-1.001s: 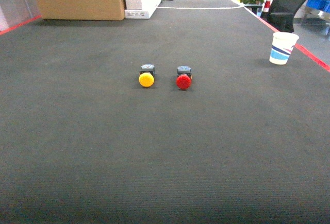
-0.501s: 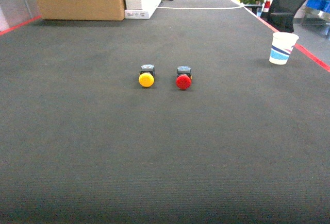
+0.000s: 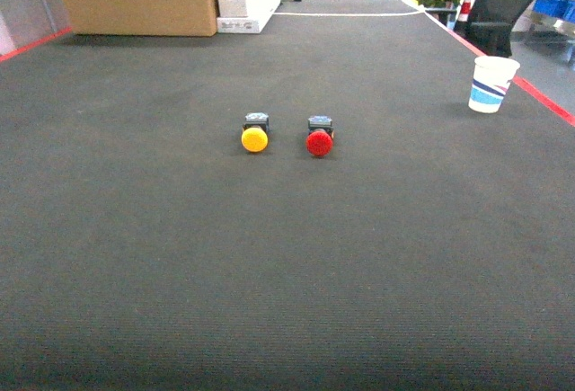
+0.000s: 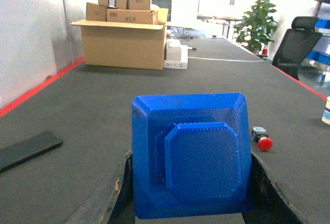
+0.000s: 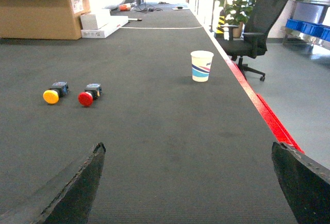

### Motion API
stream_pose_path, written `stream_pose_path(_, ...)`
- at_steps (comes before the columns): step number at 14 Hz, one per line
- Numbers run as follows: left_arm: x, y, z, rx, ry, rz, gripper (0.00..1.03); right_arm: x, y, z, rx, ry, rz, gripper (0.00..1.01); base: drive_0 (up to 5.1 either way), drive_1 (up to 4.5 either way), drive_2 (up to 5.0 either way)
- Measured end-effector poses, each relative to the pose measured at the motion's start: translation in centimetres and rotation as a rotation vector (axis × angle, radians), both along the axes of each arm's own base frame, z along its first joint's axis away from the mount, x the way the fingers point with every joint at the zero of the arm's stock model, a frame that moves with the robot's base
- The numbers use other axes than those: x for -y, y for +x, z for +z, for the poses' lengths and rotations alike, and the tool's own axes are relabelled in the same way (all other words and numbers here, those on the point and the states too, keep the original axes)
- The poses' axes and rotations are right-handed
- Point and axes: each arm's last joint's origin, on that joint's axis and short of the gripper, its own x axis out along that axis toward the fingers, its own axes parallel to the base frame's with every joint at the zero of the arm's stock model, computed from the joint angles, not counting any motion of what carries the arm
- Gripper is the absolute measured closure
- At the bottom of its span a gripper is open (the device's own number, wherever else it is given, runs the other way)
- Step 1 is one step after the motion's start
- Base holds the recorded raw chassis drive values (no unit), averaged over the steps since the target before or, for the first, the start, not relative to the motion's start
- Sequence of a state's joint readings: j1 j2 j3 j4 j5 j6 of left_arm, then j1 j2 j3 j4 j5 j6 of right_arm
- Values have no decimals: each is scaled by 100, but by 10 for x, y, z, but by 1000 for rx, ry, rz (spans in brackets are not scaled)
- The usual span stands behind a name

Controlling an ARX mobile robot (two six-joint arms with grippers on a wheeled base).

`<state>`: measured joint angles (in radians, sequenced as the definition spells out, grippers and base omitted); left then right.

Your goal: Pick blue part to blue bin on bottom shelf

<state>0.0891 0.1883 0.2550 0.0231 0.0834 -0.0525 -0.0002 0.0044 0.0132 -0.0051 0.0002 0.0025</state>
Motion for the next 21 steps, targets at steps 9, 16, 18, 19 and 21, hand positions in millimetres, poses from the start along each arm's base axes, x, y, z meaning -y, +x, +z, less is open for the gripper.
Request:
stream_pose_path(9,23,0,5,50,36,52,58,0,0,0,0,0,0,3,0,0,0)
stream_pose_path(16,22,0,5,49,35,64,58,0,0,0,0,0,0,3,0,0,0)
stream_pose_path(18,22,0,5,49,35,64,58,0,0,0,0,0,0,3,0,0,0)
stream_pose_path(19,22,0,5,49,35,64,58,0,0,0,0,0,0,3,0,0,0)
stream_pose_path(21,22,1,4,40,38,64,58,0,0,0,0,0,0,3,3,-420,426)
